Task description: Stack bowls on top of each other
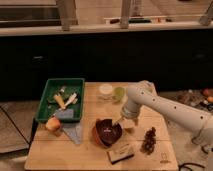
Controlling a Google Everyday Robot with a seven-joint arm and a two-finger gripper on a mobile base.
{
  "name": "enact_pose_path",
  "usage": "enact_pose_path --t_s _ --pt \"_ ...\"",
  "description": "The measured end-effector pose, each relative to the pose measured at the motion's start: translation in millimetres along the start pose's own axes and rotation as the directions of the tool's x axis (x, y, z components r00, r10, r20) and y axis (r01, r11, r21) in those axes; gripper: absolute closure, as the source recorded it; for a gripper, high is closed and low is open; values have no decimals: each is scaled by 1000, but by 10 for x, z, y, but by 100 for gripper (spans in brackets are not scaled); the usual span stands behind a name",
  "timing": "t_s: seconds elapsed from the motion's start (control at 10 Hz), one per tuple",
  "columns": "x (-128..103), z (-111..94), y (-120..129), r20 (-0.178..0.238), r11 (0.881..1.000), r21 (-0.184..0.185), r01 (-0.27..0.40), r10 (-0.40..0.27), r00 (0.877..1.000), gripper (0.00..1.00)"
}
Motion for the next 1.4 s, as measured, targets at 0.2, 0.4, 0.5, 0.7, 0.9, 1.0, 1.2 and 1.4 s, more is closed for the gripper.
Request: enact_pose_path --t_s 0.2,0.4,0.5,0.7,0.9,1.0,1.2,1.4 --pt "-34 42 -50 10 1000 9 6 -6 1000 44" --pt "-36 94 -193 6 1000 23 10 -10 1000 62" --pt "-55 109 -231 4 1000 28 9 -10 1000 74" --pt "-53 126 -338 -4 999 33 18 -18 1000 91" --pt "-73 120 -407 -11 999 36 26 -26 1000 100" --pt "-82 114 -438 -13 999 33 30 -30 999 100" --pt "-86 68 -523 -19 999 21 42 -42 999 100" --pt "-78 -15 -606 -29 998 9 58 -57 998 100"
